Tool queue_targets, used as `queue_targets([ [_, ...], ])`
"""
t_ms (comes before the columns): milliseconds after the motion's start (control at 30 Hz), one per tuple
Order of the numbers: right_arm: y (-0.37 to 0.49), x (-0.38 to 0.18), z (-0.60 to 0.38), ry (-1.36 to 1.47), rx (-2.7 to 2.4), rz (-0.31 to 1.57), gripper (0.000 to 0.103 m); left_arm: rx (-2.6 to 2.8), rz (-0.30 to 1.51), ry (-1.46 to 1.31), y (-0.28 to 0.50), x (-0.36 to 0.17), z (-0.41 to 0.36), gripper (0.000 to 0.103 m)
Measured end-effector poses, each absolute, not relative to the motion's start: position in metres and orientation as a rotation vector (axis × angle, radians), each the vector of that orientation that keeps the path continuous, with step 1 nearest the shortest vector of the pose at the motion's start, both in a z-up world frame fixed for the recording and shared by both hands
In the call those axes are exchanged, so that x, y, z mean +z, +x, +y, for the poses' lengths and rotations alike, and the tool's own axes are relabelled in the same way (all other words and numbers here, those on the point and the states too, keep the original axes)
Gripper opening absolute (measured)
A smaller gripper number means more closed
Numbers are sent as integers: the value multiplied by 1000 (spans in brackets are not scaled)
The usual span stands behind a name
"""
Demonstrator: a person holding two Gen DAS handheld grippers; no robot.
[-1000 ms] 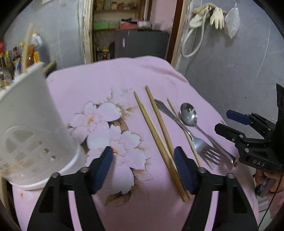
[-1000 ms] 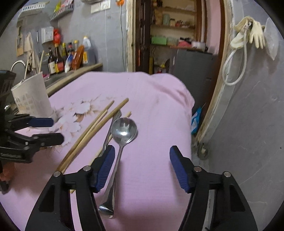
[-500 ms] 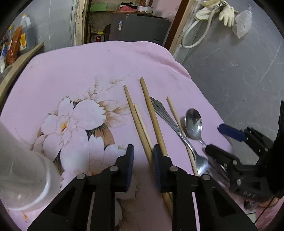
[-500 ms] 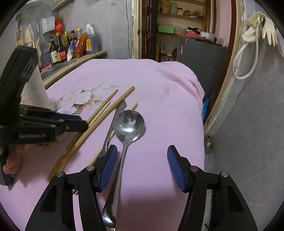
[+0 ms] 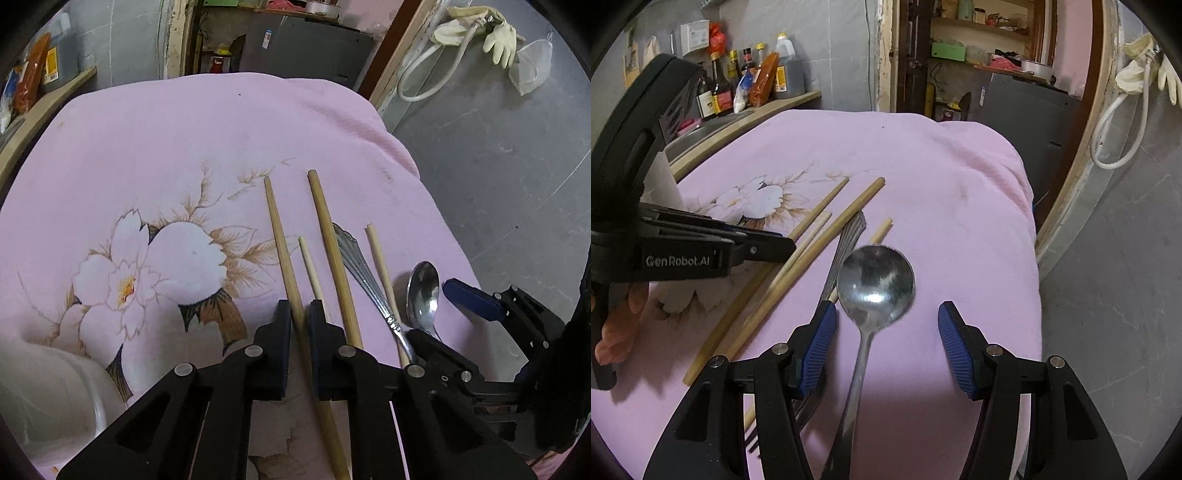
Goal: Organize utensils
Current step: 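Grasp a wooden chopstick with the left gripper while the right gripper grasps a steel spoon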
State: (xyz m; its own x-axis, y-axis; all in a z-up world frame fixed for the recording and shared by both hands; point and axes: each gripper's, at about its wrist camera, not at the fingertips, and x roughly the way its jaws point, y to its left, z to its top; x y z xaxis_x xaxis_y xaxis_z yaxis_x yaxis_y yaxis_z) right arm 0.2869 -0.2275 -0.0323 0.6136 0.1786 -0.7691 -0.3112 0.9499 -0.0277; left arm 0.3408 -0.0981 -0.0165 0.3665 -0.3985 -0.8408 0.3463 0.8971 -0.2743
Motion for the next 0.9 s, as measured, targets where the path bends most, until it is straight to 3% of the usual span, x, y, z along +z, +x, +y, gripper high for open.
queue_targets([
  [100,294,-33,-230,-140,284,875,53,-477,1120,-53,344,-17,-100,8],
  [233,299,-33,-235,-98,282,880,41,-452,1123,-58,344,-18,-99,7],
  [600,279,-24,-225,-148,270,782,40,-422,1063,-134,316,-14,-88,4],
  [900,234,1,-212,-248,241,508,40,-456,785,-184,255,22,-63,4],
])
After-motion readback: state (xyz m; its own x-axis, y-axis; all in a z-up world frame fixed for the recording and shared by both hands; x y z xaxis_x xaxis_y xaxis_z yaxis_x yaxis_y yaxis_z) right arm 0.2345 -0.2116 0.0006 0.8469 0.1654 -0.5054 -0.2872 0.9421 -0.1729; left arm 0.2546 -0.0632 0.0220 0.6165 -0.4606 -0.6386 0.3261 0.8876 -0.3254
